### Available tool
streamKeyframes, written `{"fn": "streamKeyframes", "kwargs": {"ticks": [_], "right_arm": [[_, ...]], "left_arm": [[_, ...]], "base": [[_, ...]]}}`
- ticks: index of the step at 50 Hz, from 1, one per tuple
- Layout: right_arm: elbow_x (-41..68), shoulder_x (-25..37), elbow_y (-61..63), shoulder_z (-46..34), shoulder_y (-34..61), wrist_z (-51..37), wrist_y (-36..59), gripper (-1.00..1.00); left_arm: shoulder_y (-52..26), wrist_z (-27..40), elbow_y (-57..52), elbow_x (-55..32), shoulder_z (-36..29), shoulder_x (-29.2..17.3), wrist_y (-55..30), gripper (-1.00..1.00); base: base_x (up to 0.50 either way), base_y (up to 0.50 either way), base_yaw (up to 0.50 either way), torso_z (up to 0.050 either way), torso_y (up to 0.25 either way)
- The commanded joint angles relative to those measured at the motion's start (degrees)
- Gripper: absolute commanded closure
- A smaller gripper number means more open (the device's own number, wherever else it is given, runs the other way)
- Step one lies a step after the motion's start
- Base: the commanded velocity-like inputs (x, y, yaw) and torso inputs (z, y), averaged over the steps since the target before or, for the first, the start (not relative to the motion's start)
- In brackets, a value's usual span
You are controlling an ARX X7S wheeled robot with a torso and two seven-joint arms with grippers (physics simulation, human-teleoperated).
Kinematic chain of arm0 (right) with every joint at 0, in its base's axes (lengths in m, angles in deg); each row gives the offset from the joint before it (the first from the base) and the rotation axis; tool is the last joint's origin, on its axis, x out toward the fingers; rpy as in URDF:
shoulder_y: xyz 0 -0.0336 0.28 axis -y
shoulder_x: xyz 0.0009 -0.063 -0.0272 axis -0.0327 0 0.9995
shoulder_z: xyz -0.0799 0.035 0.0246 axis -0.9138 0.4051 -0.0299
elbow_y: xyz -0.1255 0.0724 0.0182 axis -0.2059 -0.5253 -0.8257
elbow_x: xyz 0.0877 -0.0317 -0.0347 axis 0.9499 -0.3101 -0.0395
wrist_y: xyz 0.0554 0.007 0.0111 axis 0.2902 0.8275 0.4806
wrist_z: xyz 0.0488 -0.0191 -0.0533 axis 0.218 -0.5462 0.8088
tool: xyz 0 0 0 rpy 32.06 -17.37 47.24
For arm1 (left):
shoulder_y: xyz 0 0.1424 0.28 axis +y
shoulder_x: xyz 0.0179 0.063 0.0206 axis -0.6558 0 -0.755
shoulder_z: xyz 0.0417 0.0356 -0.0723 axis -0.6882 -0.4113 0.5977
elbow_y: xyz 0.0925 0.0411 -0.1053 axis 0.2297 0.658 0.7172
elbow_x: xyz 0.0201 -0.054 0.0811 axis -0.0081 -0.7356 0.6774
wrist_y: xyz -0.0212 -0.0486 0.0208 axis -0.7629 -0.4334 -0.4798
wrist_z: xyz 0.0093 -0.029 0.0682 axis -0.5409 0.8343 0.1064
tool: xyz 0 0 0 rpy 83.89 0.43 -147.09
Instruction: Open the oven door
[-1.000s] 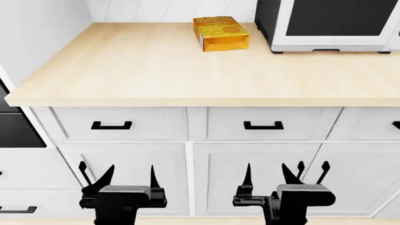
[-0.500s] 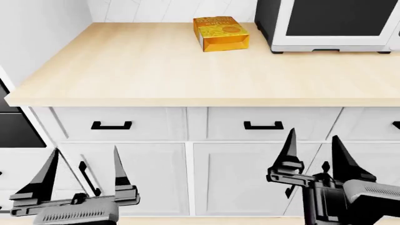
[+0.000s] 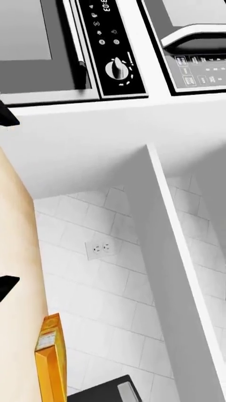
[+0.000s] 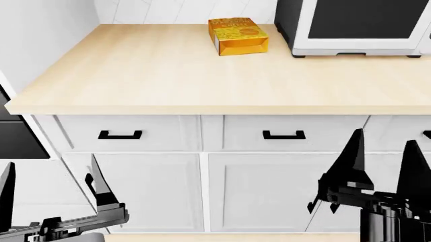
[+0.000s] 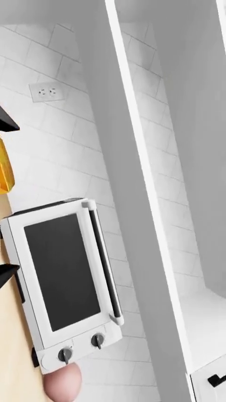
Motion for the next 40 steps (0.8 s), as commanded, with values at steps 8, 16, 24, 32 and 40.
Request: {"fn": "streamKeyframes", "kwargs": {"ticks": [8, 16, 24, 32, 40], "right_arm": [[3.1, 1.1, 4.2, 1.1, -3.0, 0.6, -4.9, -1.0], [3.2, 1.4, 4.6, 0.8, -4.0, 1.3, -6.8, -1.0], [3.0, 1.4, 5.3, 0.8, -5.3, 2.1, -9.8, -1.0], [3.1, 2.3, 4.0, -0.2, -3.4, 0.1, -5.4, -1.0], [3.2, 2.6, 3.9, -0.4, -3.5, -0.2, -5.6, -1.0]], "left_arm": [[0.0, 1.8, -0.2, 1.0, 0.2, -0.8, -0.4, -1.0], [0.3, 2.0, -0.4, 0.6, 0.2, -1.3, -0.6, -1.0], [0.4, 2.3, -0.3, 0.4, -0.1, -1.6, -0.6, -1.0], [-0.1, 2.6, 0.3, 0.4, -0.6, -1.9, -0.7, -1.0], [-0.1, 2.9, 0.3, 0.3, -0.8, -2.2, -0.7, -1.0]], "base": [[0.0, 0.0, 0.0, 0.0, 0.0], [0.0, 0.0, 0.0, 0.0, 0.0], [0.0, 0.0, 0.0, 0.0, 0.0], [0.0, 0.0, 0.0, 0.0, 0.0], [0.0, 0.0, 0.0, 0.0, 0.0]]}}
